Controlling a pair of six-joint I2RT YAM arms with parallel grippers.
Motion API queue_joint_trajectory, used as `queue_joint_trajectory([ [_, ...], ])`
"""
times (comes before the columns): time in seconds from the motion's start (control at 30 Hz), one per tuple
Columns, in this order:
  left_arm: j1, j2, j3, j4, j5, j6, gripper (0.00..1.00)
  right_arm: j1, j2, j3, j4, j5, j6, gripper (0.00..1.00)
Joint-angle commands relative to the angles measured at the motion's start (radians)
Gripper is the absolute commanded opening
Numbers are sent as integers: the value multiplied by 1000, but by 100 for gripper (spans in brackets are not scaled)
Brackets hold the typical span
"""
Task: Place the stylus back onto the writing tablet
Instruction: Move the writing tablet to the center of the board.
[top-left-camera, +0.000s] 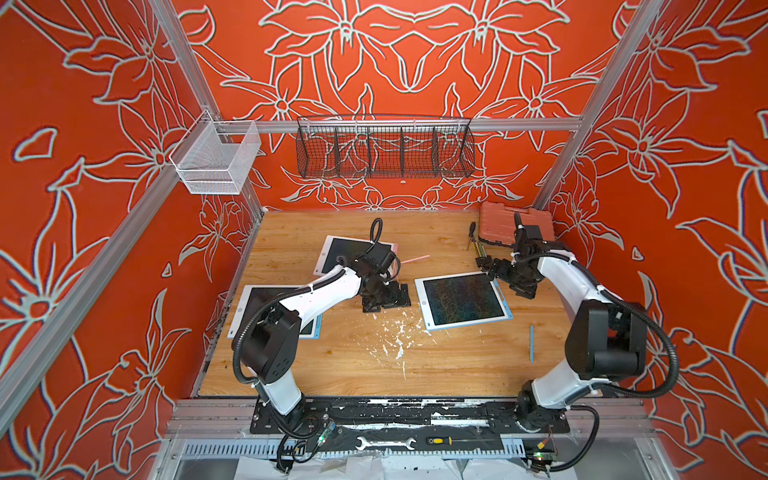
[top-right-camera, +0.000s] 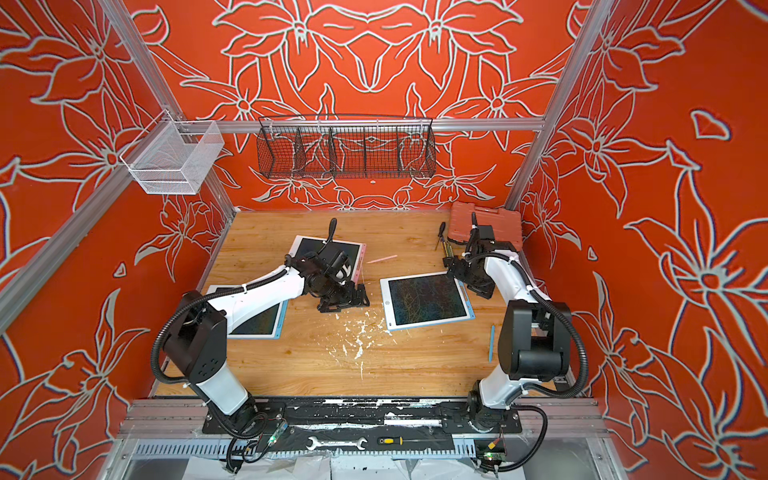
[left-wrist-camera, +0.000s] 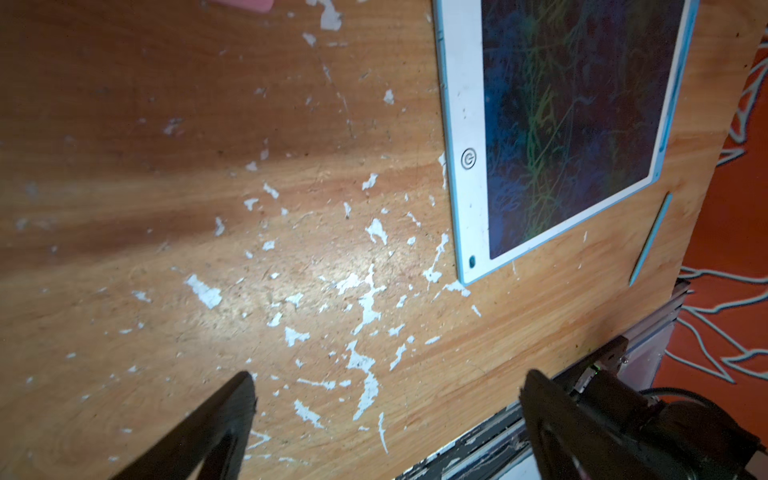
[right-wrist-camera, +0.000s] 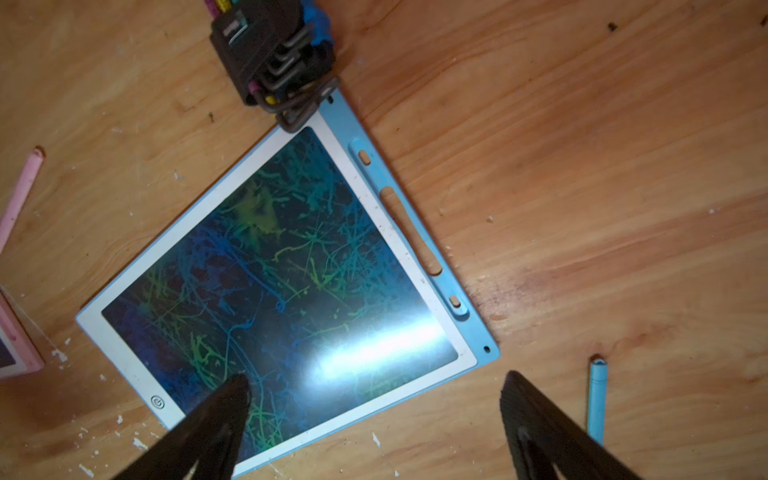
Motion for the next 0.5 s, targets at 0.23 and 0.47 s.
queue_joint_trajectory([
  [0.23, -38, 142, 120, 48, -21, -117, 97, -60, 108, 62, 62, -57, -73, 96],
  [0.47, -56, 252, 202, 58, -13, -159, 97, -73, 164, 68, 81, -95, -74, 95],
])
